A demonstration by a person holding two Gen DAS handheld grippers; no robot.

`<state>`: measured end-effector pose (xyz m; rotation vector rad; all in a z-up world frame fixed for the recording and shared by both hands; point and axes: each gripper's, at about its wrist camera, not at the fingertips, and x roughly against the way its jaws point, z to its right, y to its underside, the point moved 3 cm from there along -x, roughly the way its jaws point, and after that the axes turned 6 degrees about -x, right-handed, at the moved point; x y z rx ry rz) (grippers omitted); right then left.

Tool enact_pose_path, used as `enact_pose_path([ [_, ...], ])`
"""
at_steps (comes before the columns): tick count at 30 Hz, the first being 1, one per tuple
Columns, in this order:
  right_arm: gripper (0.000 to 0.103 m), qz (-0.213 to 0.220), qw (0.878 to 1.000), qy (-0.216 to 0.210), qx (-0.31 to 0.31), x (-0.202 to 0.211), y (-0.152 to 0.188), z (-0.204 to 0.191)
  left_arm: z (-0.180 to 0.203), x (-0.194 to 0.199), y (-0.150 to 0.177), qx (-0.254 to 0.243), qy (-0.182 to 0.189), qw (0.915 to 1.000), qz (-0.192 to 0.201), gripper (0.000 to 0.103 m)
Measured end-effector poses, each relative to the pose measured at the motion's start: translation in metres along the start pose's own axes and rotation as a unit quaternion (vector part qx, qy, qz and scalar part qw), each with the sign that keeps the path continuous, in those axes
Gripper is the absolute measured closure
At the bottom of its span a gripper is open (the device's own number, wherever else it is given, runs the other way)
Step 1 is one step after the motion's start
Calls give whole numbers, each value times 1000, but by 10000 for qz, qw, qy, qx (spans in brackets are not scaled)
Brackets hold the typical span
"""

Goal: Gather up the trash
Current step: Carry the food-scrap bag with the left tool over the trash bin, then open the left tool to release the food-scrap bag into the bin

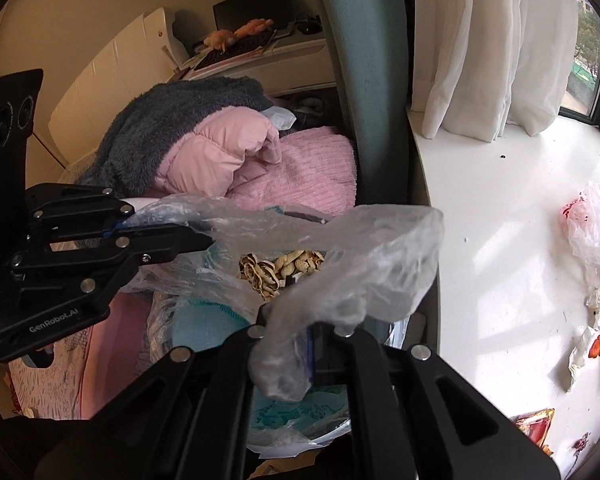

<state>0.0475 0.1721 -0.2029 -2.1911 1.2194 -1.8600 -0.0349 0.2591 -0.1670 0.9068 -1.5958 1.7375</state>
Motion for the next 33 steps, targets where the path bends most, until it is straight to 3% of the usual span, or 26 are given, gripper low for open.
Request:
enact_pose_path([
  [8, 97, -530, 9978, 74, 394, -44, 22, -4, -10, -42, 41, 198, -47, 9984, -537, 101],
  [16, 97, -653, 9949, 106, 759, -61, 28, -9, -22, -56, 60, 322, -91, 9965, -766, 101],
  [17, 97, -638, 9943, 106, 842, -60, 29, -10, -23, -56, 61, 279, -134, 9967, -754, 99],
  [18, 96, -623, 9937, 110, 927, -60, 29, -11, -23, -55, 61, 242, -154, 9968, -749, 88],
  [19, 82, -564, 9930, 145, 1030, -58, 30, -12, -24, -54, 62, 228, -170, 9968, -742, 78],
  [20, 68, -495, 9923, 188, 1123, -56, 30, -14, -26, -53, 62, 235, -223, 9970, -697, 59],
  [21, 27, -446, 9918, 197, 1182, -54, 31, -14, -28, -51, 61, 249, -222, 9973, -653, 51],
  [22, 6, -365, 9917, 185, 1215, -50, 31, -14, -29, -49, 61, 247, -215, 9976, -614, 49],
  [24, 6, -223, 9914, 224, 1267, -41, 31, -12, -30, -43, 58, 186, -265, 9982, -507, 26],
  [27, 6, 44, 9928, 286, 1164, -26, 29, -5, -29, -34, 52, 27, -260, 9991, -328, 10],
  [33, 6, 563, 9954, 451, 636, 10, 21, 13, -14, -24, 29, -437, -230, 9988, -62, 6],
])
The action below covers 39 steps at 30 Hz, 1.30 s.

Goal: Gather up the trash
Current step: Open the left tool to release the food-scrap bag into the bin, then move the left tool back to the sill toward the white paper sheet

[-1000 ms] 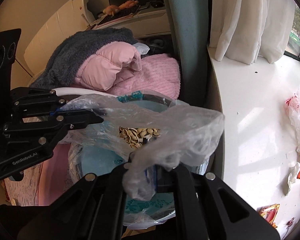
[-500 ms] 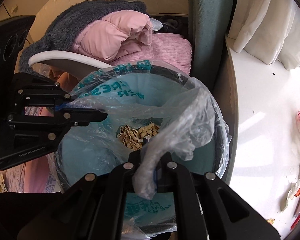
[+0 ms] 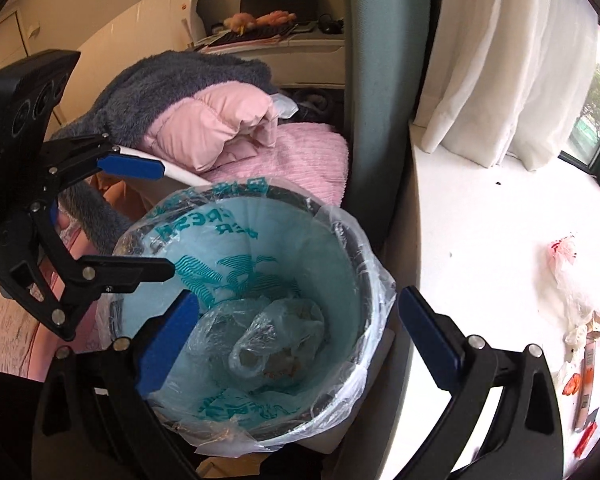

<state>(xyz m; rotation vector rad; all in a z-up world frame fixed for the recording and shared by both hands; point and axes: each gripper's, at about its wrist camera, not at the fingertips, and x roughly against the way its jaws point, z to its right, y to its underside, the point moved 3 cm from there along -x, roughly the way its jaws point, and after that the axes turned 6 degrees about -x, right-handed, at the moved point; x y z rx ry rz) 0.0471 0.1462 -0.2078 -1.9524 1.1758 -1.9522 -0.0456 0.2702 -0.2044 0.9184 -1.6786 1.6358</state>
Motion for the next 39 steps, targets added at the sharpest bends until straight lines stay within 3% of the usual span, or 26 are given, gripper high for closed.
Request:
enact_pose_path([
  [9, 6, 542, 9914, 644, -1002, 43, 2, 57, 34, -5, -52, -472, 477, 9973, 284, 6],
  [23, 6, 828, 9600, 1594, -2149, 106, 65, 145, 113, -29, -124, -1281, 1253, 9828, 454, 6],
  [29, 6, 943, 9401, 1987, -2603, 138, 99, 176, 161, -40, -144, -1788, 1589, 9699, 463, 6],
  [39, 6, 1112, 8934, 2712, -3404, 206, 168, 226, 254, -52, -180, -2526, 2189, 9407, 578, 6],
])
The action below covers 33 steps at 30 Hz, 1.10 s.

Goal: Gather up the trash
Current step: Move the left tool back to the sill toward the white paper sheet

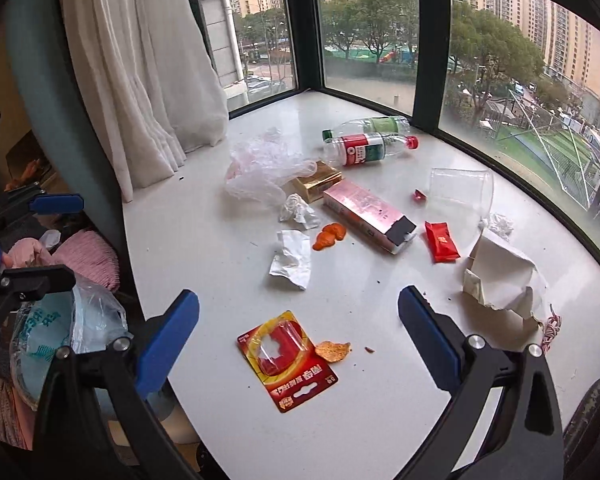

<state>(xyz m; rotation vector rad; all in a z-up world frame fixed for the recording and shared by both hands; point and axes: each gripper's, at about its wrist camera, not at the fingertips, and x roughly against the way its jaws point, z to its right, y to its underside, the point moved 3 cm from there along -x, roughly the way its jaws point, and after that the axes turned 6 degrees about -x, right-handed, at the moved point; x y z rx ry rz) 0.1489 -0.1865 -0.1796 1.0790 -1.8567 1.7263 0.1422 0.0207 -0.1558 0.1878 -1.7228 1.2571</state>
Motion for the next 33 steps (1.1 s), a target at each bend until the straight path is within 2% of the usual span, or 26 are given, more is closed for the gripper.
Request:
enact_pose_path([
  [8, 6, 128, 9965, 610, -552, 22, 1, 92, 36, -41, -50, -530, 424, 9977, 40, 6],
  [15, 6, 174, 9908, 962, -931, 32, -2, 164, 63, -83, -98, -1090, 824, 9906, 56, 6],
  [23, 6, 6, 9896, 891, -1128, 10, -11, 225, 89, -148, -149, -1609, 1351, 9777, -17, 6],
  [33, 6, -311, 9898, 502, -1296, -28, -13, 279, 113, -230, -195, -2184, 1636, 9615, -314, 6],
])
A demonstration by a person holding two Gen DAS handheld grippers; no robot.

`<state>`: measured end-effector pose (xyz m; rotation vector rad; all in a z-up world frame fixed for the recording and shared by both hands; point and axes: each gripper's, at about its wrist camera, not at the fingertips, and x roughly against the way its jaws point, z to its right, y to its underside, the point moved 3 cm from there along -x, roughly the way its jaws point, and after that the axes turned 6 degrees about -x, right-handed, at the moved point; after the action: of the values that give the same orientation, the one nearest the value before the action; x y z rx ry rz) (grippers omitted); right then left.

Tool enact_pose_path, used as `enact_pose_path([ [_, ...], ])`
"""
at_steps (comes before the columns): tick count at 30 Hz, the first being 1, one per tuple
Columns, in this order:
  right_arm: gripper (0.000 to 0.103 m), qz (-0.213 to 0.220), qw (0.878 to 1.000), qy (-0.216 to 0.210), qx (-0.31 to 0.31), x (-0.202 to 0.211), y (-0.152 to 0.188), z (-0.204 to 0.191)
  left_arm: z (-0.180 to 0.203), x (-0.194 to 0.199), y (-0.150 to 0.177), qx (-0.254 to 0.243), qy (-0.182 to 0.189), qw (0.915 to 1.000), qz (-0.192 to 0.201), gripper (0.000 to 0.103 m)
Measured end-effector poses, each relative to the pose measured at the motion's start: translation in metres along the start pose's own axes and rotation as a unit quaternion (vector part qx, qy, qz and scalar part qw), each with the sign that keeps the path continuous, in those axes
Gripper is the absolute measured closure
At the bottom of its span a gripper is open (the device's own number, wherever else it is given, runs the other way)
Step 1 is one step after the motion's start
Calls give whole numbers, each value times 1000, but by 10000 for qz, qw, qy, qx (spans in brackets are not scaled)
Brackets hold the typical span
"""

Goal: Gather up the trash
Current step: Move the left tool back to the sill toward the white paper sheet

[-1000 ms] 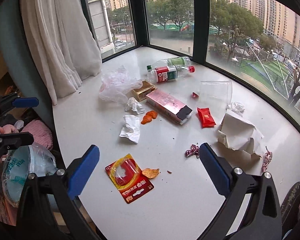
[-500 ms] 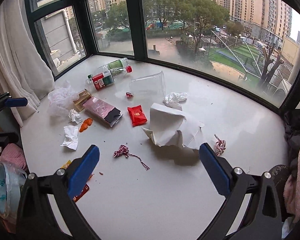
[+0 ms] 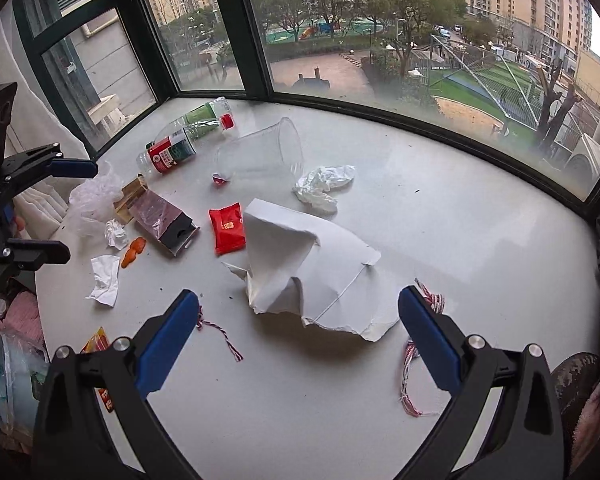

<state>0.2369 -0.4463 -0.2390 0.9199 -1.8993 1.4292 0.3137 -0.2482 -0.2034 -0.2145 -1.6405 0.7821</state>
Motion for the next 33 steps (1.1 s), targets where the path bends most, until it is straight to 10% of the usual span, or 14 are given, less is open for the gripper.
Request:
enact_pose_path([
  [33, 6, -1186, 9749, -1884, 10, -108, -27, 58, -38, -176, -22, -1203, 1789, 9742, -671, 7],
])
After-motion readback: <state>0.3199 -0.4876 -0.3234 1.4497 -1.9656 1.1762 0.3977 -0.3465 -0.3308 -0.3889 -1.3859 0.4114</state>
